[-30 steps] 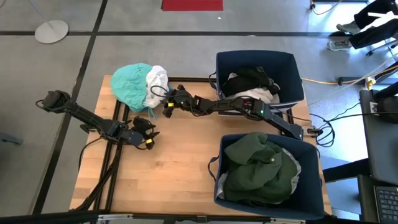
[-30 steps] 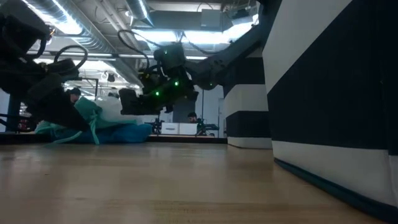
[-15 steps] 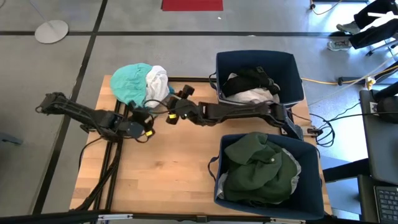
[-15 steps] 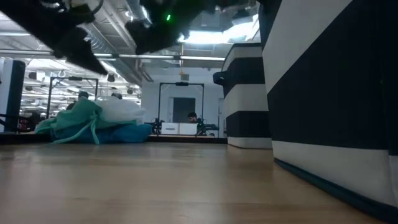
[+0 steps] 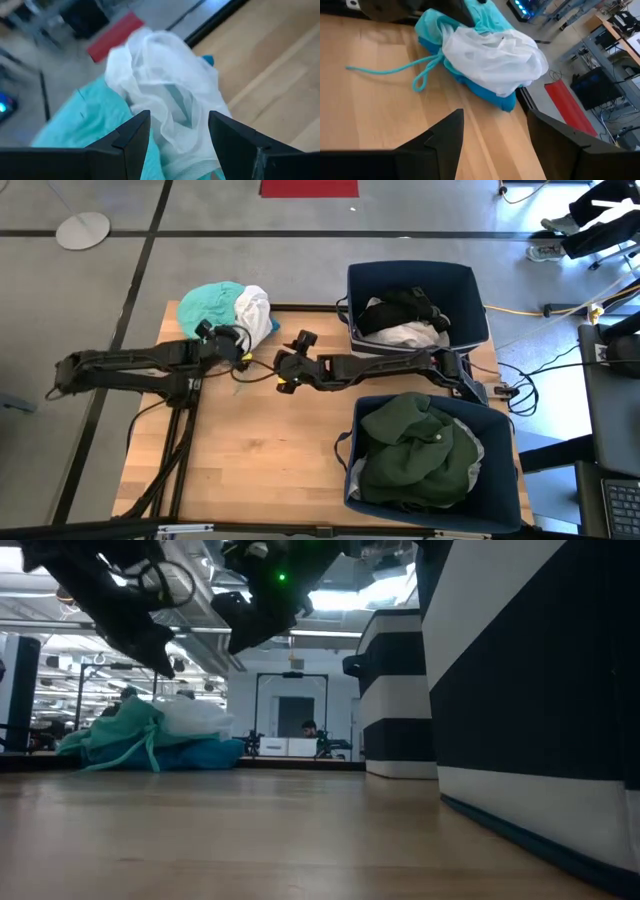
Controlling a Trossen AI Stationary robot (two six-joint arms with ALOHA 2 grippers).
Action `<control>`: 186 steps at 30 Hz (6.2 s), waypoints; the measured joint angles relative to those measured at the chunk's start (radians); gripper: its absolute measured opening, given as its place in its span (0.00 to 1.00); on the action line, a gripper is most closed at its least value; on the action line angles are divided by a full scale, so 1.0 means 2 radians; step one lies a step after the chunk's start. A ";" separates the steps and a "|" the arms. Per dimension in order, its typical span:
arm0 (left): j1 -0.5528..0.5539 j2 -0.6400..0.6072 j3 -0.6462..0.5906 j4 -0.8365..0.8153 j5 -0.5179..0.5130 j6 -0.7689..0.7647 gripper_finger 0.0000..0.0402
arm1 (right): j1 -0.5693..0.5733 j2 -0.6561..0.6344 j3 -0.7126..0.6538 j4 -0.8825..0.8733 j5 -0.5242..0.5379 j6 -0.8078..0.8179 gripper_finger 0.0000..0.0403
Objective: Sort clothes
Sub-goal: Put the light blue shorts into the bottom blue laundry organizer
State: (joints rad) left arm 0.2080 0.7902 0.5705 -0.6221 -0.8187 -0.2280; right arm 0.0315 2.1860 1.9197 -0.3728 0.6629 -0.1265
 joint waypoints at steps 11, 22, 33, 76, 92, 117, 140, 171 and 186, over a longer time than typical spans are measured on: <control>0.143 0.092 0.000 0.016 0.176 0.039 0.48 | 0.000 0.000 -0.017 -0.002 0.000 0.001 0.55; 0.182 0.223 0.000 0.032 0.176 0.063 0.47 | 0.000 0.000 -0.017 -0.003 0.000 0.001 0.55; 0.178 0.299 0.000 0.049 0.201 0.075 0.05 | 0.001 0.000 -0.017 -0.017 0.000 0.001 0.55; -0.089 0.030 0.027 0.087 0.377 0.049 0.00 | 0.039 0.015 -0.017 0.036 -0.218 -0.079 0.55; -0.094 0.031 0.026 0.094 0.353 0.043 0.01 | 0.024 0.077 -0.017 0.187 -0.207 -0.068 0.55; -0.093 0.030 0.027 0.127 0.302 0.004 0.01 | 0.093 0.070 0.005 0.155 0.036 -0.083 0.55; -0.100 0.007 0.027 0.164 0.278 -0.021 0.01 | 0.071 0.074 0.013 0.136 0.105 -0.058 0.55; -0.114 -0.020 0.027 0.150 0.290 0.065 0.20 | 0.016 0.047 0.013 0.133 -0.070 -0.112 0.15; -0.114 -0.150 0.046 0.104 0.237 0.101 0.31 | 0.017 -0.066 0.013 0.106 -0.010 -0.173 0.12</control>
State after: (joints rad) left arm -0.0193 0.4911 0.6624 -0.4133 -0.3440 -0.0256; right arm 0.0647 2.0547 1.9450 -0.1604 0.6434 -0.4718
